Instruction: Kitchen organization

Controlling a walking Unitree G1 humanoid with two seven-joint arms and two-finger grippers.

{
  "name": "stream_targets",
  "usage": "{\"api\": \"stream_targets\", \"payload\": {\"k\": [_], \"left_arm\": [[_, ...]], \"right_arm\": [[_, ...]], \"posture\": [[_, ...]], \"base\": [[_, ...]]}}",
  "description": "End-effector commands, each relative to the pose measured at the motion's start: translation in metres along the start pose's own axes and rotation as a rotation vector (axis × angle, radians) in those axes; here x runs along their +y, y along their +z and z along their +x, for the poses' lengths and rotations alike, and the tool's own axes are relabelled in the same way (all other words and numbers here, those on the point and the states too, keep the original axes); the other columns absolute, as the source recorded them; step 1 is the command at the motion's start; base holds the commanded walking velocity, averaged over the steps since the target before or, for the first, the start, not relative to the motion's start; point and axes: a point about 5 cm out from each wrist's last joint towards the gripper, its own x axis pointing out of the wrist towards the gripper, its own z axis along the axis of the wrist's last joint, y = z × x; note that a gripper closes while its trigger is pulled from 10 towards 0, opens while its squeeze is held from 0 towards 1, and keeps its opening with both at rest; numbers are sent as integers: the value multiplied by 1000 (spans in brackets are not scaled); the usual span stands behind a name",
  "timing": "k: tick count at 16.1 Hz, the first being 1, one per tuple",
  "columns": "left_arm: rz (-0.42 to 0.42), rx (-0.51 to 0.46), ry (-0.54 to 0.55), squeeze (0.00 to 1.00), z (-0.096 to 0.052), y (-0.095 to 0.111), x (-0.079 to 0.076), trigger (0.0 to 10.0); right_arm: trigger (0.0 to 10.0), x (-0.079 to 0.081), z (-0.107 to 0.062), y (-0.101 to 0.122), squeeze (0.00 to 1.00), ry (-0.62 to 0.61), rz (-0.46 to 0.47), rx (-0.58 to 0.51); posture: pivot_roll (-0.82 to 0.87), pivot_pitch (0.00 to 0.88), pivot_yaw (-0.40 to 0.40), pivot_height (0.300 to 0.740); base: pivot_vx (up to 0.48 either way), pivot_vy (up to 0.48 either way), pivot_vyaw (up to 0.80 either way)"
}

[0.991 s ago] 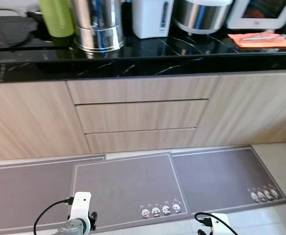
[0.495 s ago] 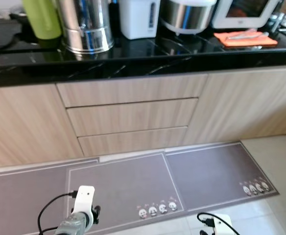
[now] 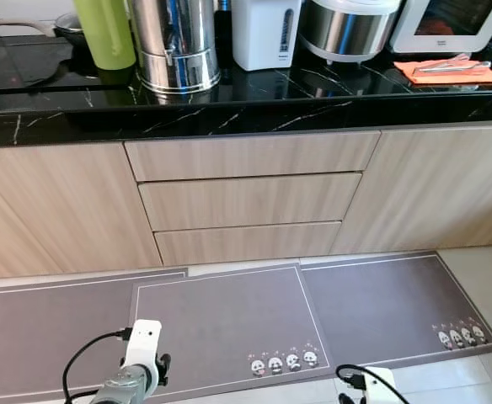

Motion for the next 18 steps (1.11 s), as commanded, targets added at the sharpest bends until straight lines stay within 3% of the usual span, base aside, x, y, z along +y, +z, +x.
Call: {"api": "stream_targets", "payload": {"k": [1, 4, 9, 11, 15, 16, 18], "left_arm": [[20, 23, 16, 0, -1, -6, 3, 10000], [39, 34, 13, 0, -2, -11, 2, 10000], [30, 36, 24, 0, -2, -12, 5, 10000], [61, 34, 35, 0, -3, -11, 8, 10000], [73, 29, 37, 0, -2, -9, 9, 10000], [76, 30, 39, 0, -3, -10, 10, 10000], [77, 33, 38, 0, -3, -11, 9, 10000]], "right_arm": [[10000, 3, -1, -7, 0, 7, -15, 12], [10000, 0, -7, -24, 0, 12, 7, 32], [10000, -9, -10, -25, 0, 17, 18, 28], [10000, -13, -2, 3, 0, 24, -32, 15], [10000, 2, 3, 9, 0, 30, -19, 4], [10000, 23, 7, 11, 0, 52, -43, 11], [10000, 35, 10, 17, 0, 66, -62, 10]], "posture": [[-55, 0, -7, 740], [-57, 0, -10, 740], [-58, 0, -13, 740], [-49, 0, -11, 740], [-38, 0, -5, 740], [-34, 0, -9, 740], [-35, 0, -9, 740]], "base": [[0, -379, 800], [0, -370, 0], [0, -330, 0], [0, -322, 0], [0, -318, 0], [0, -319, 0], [0, -319, 0]]}}
